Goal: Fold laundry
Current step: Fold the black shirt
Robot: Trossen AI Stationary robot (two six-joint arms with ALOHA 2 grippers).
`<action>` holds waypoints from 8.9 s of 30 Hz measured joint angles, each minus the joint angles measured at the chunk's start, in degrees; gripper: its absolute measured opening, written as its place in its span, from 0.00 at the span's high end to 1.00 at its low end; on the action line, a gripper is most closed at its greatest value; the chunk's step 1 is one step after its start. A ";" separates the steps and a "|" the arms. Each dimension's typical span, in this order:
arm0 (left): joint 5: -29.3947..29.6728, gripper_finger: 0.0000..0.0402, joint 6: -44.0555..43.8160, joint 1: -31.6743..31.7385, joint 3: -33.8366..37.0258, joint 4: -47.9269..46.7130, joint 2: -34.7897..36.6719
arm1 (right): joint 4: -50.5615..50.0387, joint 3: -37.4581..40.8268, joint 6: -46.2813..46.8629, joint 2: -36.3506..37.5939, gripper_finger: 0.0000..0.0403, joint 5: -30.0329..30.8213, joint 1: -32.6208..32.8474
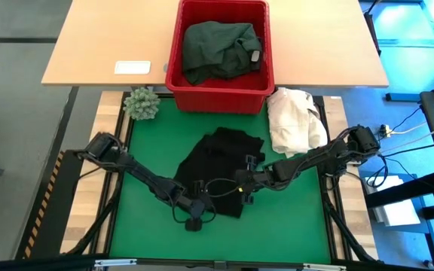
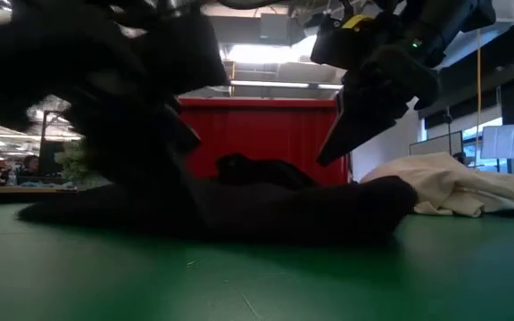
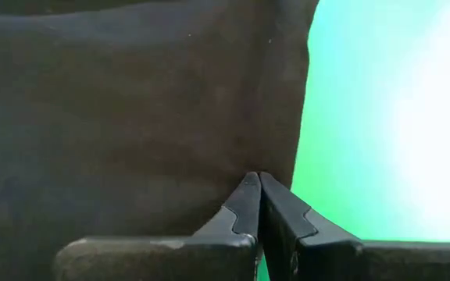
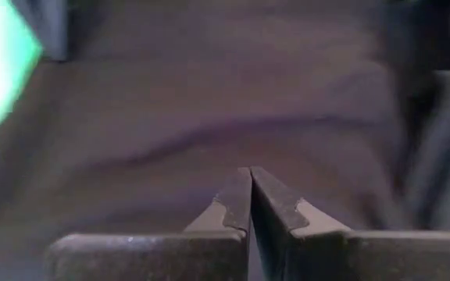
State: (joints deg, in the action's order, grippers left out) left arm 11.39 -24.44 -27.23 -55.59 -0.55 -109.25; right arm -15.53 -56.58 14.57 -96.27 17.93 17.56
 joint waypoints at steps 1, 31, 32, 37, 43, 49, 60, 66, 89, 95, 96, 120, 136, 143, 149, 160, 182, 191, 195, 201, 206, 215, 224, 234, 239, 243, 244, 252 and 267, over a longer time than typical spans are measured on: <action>-0.90 1.00 -0.46 -0.65 0.00 0.12 0.07 | 0.56 0.00 0.02 0.00 0.98 0.07 0.00; -4.41 1.00 -6.96 -8.21 0.20 1.53 0.13 | 21.74 -0.04 -5.14 -10.95 0.98 -3.88 -9.55; -4.54 1.00 -7.00 -8.40 0.20 1.53 0.13 | 22.04 -0.04 -5.14 -10.97 0.98 -3.40 -10.40; -4.62 1.00 -7.15 -8.93 0.20 1.53 0.14 | 21.87 -0.04 -5.12 -11.08 0.98 -2.20 -14.66; -4.63 1.00 -8.47 -9.05 0.20 1.53 0.13 | 21.51 -0.04 -4.55 -11.08 0.98 -2.05 -18.54; -4.91 1.00 -8.47 -9.11 0.20 1.51 0.13 | 18.43 -0.02 -4.57 -9.73 0.98 -2.43 -21.32; -4.97 1.00 -8.05 -8.80 0.22 1.44 0.13 | 7.26 -0.02 -5.95 3.17 0.98 -1.88 -13.58; -4.78 1.00 -8.01 -8.80 0.22 1.42 0.13 | 2.75 -0.04 -4.02 5.39 0.98 3.63 -5.61; -4.09 1.00 -7.96 -8.78 0.24 1.44 0.13 | 2.62 4.68 0.25 -0.71 0.98 1.69 -11.54; -4.46 1.00 -8.01 -8.78 0.24 1.44 0.13 | 2.80 9.10 3.64 -2.11 0.98 2.54 -16.65; -4.45 1.00 -8.01 -8.76 0.24 1.44 0.13 | 2.92 9.50 3.90 -1.78 0.98 2.41 -17.33; -4.10 1.00 -3.92 -6.96 0.41 0.52 1.84 | 18.23 6.67 4.74 6.87 0.98 -1.07 13.34; 1.32 1.00 -0.31 -4.39 0.37 0.83 4.59 | 49.80 4.90 27.53 -16.27 0.95 -2.12 28.64; 1.10 1.00 2.55 -3.81 0.33 0.98 4.59 | 46.08 -5.58 27.34 -25.17 0.71 -1.39 28.73; 0.89 1.00 2.55 -2.56 0.26 1.07 4.59 | 35.81 -10.35 27.30 -25.90 0.53 2.07 26.48; 0.16 1.00 3.13 -2.60 0.24 1.09 4.63 | 29.46 -10.54 28.56 -25.75 0.50 4.85 25.22; 0.31 1.00 5.67 0.11 0.22 1.27 4.65 | 5.95 -10.18 32.16 -19.75 0.50 10.95 21.24; -1.06 1.00 5.52 -0.57 0.22 1.27 4.65 | 8.40 -10.16 35.20 -19.17 0.50 7.41 22.22; -3.98 1.00 5.42 -1.73 0.20 1.29 4.85 | 13.25 -10.24 35.40 -19.17 0.50 6.47 24.00; -4.39 1.00 5.04 -3.43 0.13 1.48 4.98 | 16.42 -10.25 37.76 -21.09 0.50 8.36 24.30; -3.37 1.00 3.53 -3.71 0.13 1.24 4.98 | 20.17 -10.29 37.73 -22.94 0.50 9.73 23.62; -3.56 1.00 -1.63 -3.92 0.13 -8.41 4.98 | 19.90 -10.36 32.30 -23.47 0.90 10.40 23.23; -3.14 1.00 -4.14 -3.93 -0.04 -14.92 5.09 | 18.90 -11.34 27.34 -22.76 0.98 1.34 23.19; -2.37 1.00 -3.72 -3.77 0.02 -15.24 5.07 | 10.80 -11.43 26.08 -19.45 0.99 -9.29 24.26; -2.50 1.00 -3.47 -3.67 0.04 -14.71 5.00 | 12.83 -11.43 25.94 -19.39 0.98 -16.39 24.26; -3.63 1.00 -2.11 -3.65 0.15 -13.28 4.98 | 16.82 -11.60 28.35 -19.39 0.94 -18.61 24.41; -4.09 1.00 -1.98 -3.65 0.17 -13.18 4.98 | 16.64 -12.07 28.24 -19.39 0.93 -20.38 24.43; -4.98 1.00 -1.78 -3.91 0.37 -15.47 6.66 | 1.59 -19.24 27.03 -19.36 0.74 -25.02 25.27; -2.16 1.00 4.93 -4.17 -3.54 -20.92 17.19 | -32.34 -19.49 34.85 -8.04 0.94 12.21 24.38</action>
State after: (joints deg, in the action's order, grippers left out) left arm 9.24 -19.50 -31.40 -59.14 -21.48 -92.06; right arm -47.87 -76.07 49.42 -104.31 30.13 41.94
